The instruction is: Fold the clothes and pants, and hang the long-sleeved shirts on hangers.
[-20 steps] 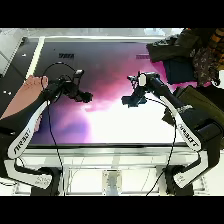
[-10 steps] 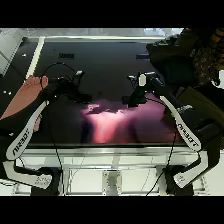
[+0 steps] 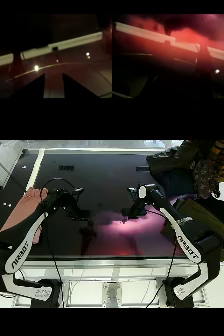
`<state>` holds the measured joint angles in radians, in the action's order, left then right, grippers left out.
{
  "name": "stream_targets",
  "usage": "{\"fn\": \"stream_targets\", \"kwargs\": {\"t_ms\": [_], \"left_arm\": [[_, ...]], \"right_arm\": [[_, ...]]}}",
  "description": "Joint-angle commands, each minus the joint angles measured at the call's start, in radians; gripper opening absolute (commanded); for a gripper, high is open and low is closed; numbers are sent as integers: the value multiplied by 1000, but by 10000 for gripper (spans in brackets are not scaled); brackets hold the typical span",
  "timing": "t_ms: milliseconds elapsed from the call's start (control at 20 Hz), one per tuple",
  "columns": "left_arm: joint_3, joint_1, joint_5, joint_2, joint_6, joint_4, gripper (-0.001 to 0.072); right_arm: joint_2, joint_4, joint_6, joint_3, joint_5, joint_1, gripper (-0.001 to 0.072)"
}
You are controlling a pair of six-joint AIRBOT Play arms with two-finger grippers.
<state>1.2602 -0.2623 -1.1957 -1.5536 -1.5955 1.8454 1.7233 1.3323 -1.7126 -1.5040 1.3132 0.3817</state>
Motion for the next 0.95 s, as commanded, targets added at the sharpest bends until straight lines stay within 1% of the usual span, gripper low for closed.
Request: {"fn": "stream_targets", "kwargs": {"t_ms": [0,50,200,350,600,750,900], "left_arm": [[0,4,-55,2,84,0,277],[0,4,-44,3,105,10,276],[1,4,95,40,99,82,276],[1,4,164,117,100,93,276],[1,4,163,209,89,93,276],[0,4,105,213,89,93,276],[0,3,97,213,89,94,276]], "right_arm": [[0,0,0,-1,1,1,15],[0,0,0,-1,1,1,15],[0,0,0,-1,1,1,15],[0,0,0,-1,1,1,15],[0,0,0,-1,0,1,15],[0,0,0,-1,1,1,15],[0,0,0,-1,1,1,15]]}}
